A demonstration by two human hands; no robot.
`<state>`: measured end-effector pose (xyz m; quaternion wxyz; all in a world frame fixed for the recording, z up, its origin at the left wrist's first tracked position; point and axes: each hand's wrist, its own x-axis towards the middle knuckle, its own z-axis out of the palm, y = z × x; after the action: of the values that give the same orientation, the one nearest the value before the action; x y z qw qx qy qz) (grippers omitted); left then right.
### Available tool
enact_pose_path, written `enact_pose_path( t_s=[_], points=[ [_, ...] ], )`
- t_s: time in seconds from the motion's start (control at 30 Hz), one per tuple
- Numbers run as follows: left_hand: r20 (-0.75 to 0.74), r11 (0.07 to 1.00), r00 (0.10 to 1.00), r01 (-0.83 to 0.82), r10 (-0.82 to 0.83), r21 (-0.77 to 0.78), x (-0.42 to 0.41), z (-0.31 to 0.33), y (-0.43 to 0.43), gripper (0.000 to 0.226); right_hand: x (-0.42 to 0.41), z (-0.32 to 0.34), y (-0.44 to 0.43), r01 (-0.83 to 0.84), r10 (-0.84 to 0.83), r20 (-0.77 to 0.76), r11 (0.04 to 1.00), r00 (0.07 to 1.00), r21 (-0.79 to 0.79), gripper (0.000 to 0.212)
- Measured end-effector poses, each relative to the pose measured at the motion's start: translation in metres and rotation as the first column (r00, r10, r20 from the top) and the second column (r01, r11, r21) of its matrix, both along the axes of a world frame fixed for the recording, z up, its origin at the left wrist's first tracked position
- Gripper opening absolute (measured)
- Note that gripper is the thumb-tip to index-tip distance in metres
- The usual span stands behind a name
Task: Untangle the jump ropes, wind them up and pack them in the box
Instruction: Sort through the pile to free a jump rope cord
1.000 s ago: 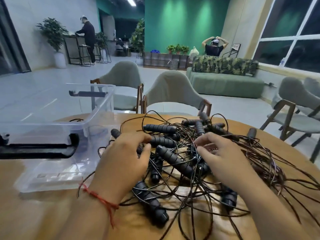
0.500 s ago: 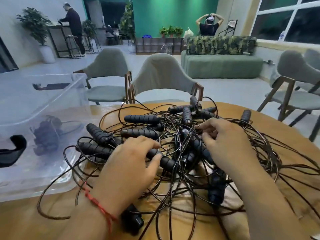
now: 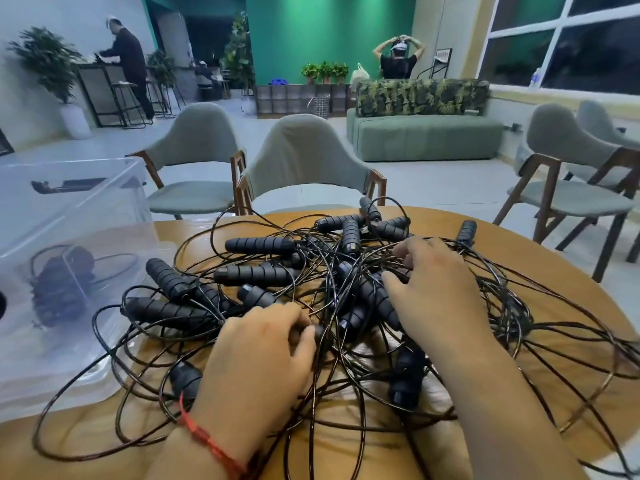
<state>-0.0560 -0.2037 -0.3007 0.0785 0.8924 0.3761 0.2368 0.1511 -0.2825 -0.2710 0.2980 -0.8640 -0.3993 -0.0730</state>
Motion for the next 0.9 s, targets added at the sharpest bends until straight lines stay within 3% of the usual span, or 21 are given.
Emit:
enact_pose_path(
  t_s=[0.1,0.2,0.27,0.37,0.47,0.6,0.8,0.9],
  points=[
    [-0.07,0.999,0.997,0.025,-0.026,-0.021,0.0,0.002,-0.002,0.034,0.003,0.004,0.001,0.063,-0.061,0.117,0.998,0.991,-0.011,0.046],
    [-0.122,0.999,0.992,0.035,-0.036,-0.016,0.002,0.0,-0.008,0.03,0.007,0.003,0.004,0.055,-0.029,0.174,0.987,0.984,-0.149,0.053],
    [-0.071,0.999,0.997,0.011,-0.015,-0.044,-0.001,0.002,-0.008,0.019,0.009,0.001,0.005,0.06,-0.03,0.148,0.977,0.989,-0.203,0.06],
    [0.087,0.992,0.995,-0.047,0.058,-0.121,-0.011,0.009,-0.003,0.007,0.015,0.002,0.006,0.164,-0.156,0.082,0.98,0.984,-0.114,0.057],
    [0.119,0.986,0.984,-0.119,0.133,-0.118,-0.021,0.015,0.004,0.005,0.023,0.004,0.004,0.294,-0.294,0.023,0.948,0.956,-0.119,0.056],
    [0.162,0.97,0.96,-0.208,0.227,-0.128,-0.034,0.016,0.015,0.002,0.028,0.0,0.003,0.33,-0.339,-0.015,0.923,0.94,-0.198,0.052],
    [0.316,0.964,0.911,-0.245,0.266,-0.106,-0.046,0.02,0.024,0.009,0.015,0.003,0.003,0.252,-0.252,0.113,0.968,0.961,0.013,0.037],
    [0.367,0.966,0.894,-0.247,0.256,-0.072,-0.051,0.023,0.027,0.01,0.008,0.006,0.004,0.124,-0.149,0.154,0.979,0.977,0.163,0.025]
  ],
)
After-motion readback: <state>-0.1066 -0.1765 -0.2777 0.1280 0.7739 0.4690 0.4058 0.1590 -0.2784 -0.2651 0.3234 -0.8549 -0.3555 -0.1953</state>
